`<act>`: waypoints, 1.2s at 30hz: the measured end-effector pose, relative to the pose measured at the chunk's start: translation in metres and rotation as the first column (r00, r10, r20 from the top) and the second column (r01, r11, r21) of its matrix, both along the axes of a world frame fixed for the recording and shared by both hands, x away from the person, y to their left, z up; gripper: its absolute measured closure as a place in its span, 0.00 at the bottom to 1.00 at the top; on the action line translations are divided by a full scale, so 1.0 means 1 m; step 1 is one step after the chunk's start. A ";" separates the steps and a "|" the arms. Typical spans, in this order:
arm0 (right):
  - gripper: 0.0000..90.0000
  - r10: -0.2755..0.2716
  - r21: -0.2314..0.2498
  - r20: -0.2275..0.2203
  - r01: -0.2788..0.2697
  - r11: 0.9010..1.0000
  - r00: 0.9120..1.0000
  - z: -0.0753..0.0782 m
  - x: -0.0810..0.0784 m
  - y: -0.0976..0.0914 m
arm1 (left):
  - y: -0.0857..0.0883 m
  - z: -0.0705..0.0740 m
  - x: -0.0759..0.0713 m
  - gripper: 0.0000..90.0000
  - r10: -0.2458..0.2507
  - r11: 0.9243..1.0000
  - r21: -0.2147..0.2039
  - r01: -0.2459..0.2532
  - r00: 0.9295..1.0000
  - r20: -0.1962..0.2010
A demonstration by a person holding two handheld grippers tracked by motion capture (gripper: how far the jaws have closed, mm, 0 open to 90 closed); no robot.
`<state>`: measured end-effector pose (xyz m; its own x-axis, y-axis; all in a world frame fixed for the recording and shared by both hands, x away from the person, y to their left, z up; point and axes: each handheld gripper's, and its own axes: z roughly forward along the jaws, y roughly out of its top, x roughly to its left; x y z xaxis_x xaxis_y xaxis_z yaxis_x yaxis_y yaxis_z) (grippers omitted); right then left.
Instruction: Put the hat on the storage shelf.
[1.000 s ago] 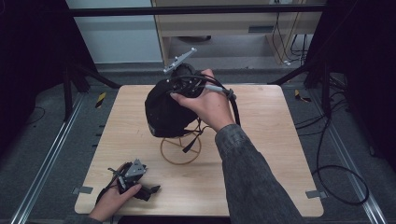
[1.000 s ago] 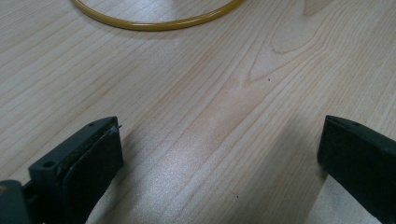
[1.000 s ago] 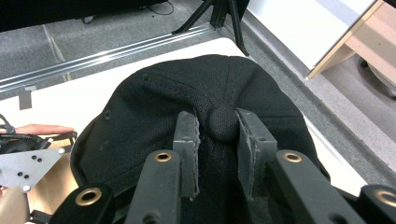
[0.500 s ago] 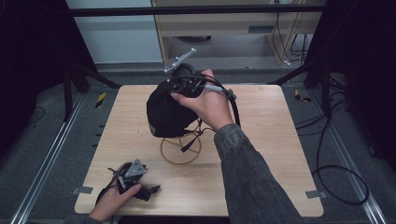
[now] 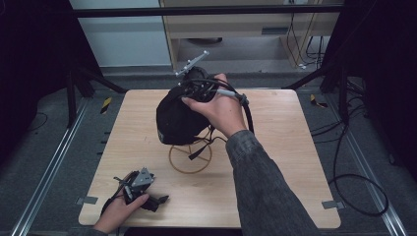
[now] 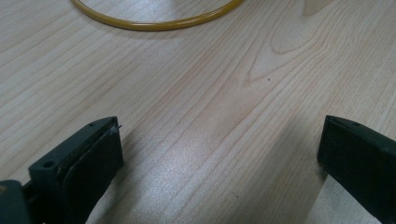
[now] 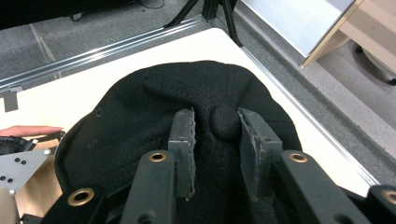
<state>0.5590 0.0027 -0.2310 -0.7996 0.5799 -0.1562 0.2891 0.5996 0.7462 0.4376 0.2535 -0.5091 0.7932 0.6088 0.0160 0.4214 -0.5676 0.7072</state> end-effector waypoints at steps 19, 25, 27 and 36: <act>0.73 -0.008 0.047 -0.006 0.008 0.999 1.000 0.004 -0.005 -0.016 | 0.000 0.000 0.000 0.00 0.000 1.000 0.000 0.000 1.000 0.000; 0.73 -0.012 0.050 -0.001 0.012 0.999 1.000 0.005 -0.010 -0.026 | 0.000 0.000 0.000 0.00 0.000 1.000 0.000 0.000 1.000 0.000; 0.73 -0.012 0.052 -0.001 0.012 0.999 1.000 0.004 -0.011 -0.028 | 0.000 0.000 0.000 0.00 0.000 1.000 0.000 0.000 1.000 0.000; 0.74 -0.016 0.076 -0.001 0.016 0.997 1.000 0.003 -0.020 -0.045 | 0.000 0.000 0.000 0.00 0.001 1.000 -0.001 -0.001 1.000 0.000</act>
